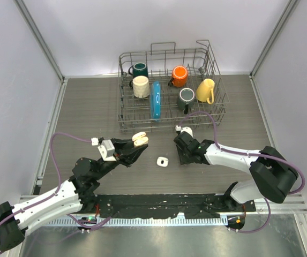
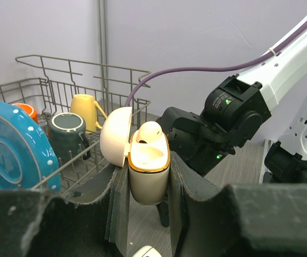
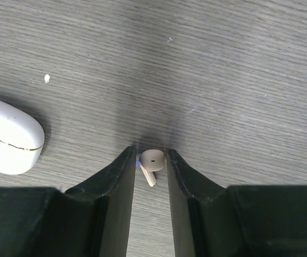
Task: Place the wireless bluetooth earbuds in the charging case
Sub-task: Pick up the earbud from the center of the board.
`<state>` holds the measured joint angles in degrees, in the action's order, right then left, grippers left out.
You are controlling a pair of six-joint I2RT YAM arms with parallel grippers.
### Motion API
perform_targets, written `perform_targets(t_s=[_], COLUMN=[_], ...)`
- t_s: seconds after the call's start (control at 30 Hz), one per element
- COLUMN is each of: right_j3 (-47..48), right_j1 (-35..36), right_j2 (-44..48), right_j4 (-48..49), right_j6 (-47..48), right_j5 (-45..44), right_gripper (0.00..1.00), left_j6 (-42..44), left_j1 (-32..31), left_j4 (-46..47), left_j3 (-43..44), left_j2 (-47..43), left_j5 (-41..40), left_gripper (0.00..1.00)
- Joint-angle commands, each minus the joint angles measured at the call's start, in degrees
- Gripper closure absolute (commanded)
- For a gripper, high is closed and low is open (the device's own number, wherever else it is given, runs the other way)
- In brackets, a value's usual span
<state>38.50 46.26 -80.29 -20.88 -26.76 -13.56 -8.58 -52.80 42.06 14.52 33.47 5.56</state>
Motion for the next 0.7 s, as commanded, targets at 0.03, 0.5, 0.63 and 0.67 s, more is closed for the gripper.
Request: perform_targets(t_s=[0.03, 0.5, 0.63, 0.67], right_j3=[1.58, 2.02, 1.93, 1.93], right_j1=[-0.21, -0.2, -0.21, -0.21], right_j2=[-0.04, -0.57, -0.92, -0.92], right_j4=[-1.26, -1.62, -1.27, -1.35], right_j6=[1.01, 2.24, 2.16, 2.15], right_j5=[-0.06, 0.91, 0.91, 0.91], right_gripper=[0.66, 0.65, 0.67, 0.68], left_j6=[-0.21, -0.3, -0.3, -0.3], left_j1=[0.15, 0.15, 0.06, 0.15], left_j4=[2.06, 2.15, 2.41, 2.5], left_j3=[0.24, 0.15, 0.33, 0.33], left_j2=[-0.08, 0.28, 0.71, 0.8], left_j5=[-0.46, -0.46, -0.38, -0.38], left_gripper=[1.0, 1.0, 1.0, 1.0])
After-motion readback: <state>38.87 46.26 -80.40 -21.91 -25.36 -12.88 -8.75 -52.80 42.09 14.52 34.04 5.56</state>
